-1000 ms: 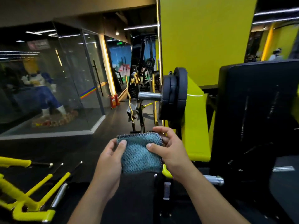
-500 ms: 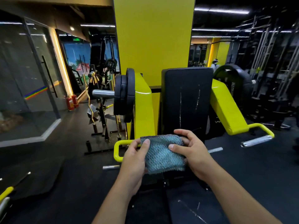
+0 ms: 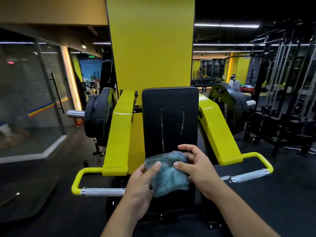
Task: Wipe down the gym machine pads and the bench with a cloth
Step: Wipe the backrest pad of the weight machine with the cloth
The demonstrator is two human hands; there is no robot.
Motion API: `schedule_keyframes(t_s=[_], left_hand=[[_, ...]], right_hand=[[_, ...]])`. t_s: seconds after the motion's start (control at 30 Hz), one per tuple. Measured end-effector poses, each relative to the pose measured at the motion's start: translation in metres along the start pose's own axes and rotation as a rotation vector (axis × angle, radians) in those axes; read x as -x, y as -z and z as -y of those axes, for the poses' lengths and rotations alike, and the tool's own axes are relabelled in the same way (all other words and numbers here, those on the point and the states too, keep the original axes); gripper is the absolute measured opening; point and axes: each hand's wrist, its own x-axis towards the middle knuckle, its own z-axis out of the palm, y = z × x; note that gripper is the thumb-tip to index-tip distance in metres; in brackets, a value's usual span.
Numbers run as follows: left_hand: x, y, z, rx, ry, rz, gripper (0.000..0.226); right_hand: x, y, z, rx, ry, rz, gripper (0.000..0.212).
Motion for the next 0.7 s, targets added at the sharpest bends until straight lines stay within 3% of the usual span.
schedule_keyframes(t_s=[0.23, 0.47, 0.6, 0.7], left_hand=[[-0.046, -0.082, 0.032, 0.167, -0.003, -0.100, 0.041], [-0.082, -0.113, 0.036, 0.277, -0.086, -0.221, 0.037], [-0.104, -0.116, 0.035, 0.370, -0.094, -0.192, 0.035], [-0.122, -0.115, 0.039, 0.499, -0.078, -0.069, 0.047]], right_hand=[[-0.063, 0.091, 0.021, 0.079, -0.022, 0.136, 0.050], [-0.118, 0.122, 0.020, 0.141, -0.039, 0.208, 0.044], [-0.145, 0.125, 0.016, 0.175, -0.047, 0.211, 0.041], [-0.164, 0.126, 0.017, 0.215, -0.037, 0.173, 0.039]])
